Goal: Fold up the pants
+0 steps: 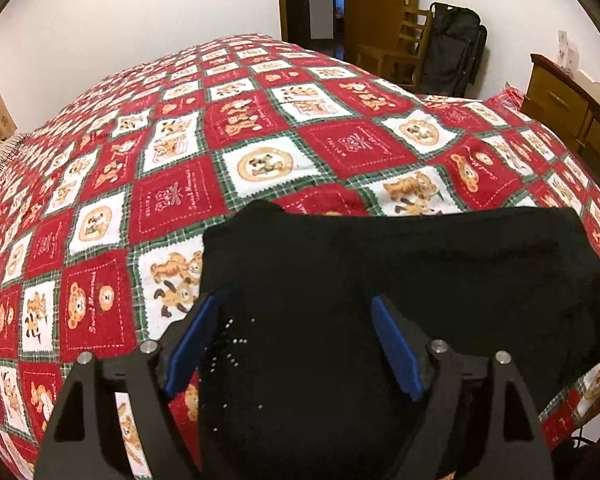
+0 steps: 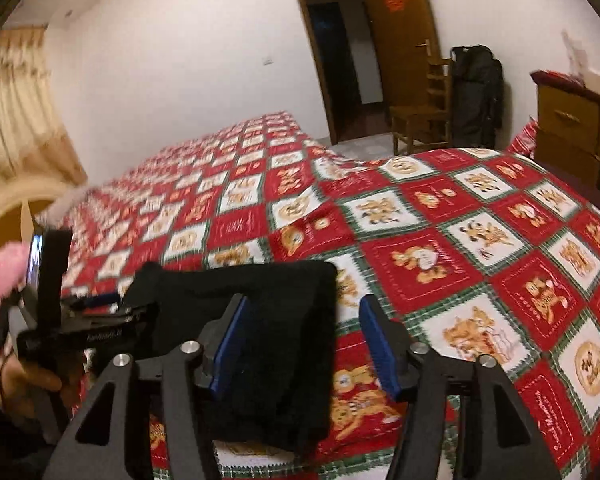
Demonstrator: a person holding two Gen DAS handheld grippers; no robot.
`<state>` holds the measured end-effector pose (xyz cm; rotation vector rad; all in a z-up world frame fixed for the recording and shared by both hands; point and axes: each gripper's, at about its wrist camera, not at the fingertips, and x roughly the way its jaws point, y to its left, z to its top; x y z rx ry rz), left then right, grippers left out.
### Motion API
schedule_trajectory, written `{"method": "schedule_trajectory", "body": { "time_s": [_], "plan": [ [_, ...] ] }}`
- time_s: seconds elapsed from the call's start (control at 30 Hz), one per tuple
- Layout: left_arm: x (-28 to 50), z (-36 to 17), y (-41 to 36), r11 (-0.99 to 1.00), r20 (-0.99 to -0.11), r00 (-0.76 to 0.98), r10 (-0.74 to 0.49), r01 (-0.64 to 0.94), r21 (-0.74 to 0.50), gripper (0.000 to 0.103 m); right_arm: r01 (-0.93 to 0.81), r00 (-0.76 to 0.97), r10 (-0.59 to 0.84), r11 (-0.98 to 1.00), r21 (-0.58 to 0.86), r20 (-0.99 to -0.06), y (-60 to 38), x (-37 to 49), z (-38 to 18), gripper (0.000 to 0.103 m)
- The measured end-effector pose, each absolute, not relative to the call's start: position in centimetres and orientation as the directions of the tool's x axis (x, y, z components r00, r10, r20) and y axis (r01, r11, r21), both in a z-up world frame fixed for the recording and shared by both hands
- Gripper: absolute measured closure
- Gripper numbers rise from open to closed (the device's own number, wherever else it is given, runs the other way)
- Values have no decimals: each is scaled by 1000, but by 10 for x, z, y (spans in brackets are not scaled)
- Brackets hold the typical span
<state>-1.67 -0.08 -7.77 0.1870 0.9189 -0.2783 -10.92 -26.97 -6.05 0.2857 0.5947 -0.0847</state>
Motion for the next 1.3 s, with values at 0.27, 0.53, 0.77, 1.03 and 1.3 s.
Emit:
{"method": "schedule_trajectory", "body": {
  "time_s": [0.27, 0.53, 0.77, 1.03, 1.3],
  "plan": [
    [-11, -79, 27, 960, -801, 566, -194, 279, -36, 13, 197, 781, 80, 909, 366, -619, -285, -108, -87, 41],
    [-8, -90, 29, 963, -817, 539, -207, 258, -73, 10, 185, 760, 103, 912, 366, -642, -278, -99, -101, 41],
    [-5, -95, 34, 968, -824, 526, -212, 231, -101, 5, 128, 752, 73, 958, 255, -655, -252, -87, -104, 41],
    [-8, -97, 30, 968, -825, 525, -211, 227, -103, 5, 119, 751, 33, 976, 184, -660, -243, -88, -105, 41],
    [-7, -98, 31, 969, -826, 522, -214, 221, -111, 5, 119, 750, 33, 976, 184, -660, -243, -89, -105, 41]
  ]
}}
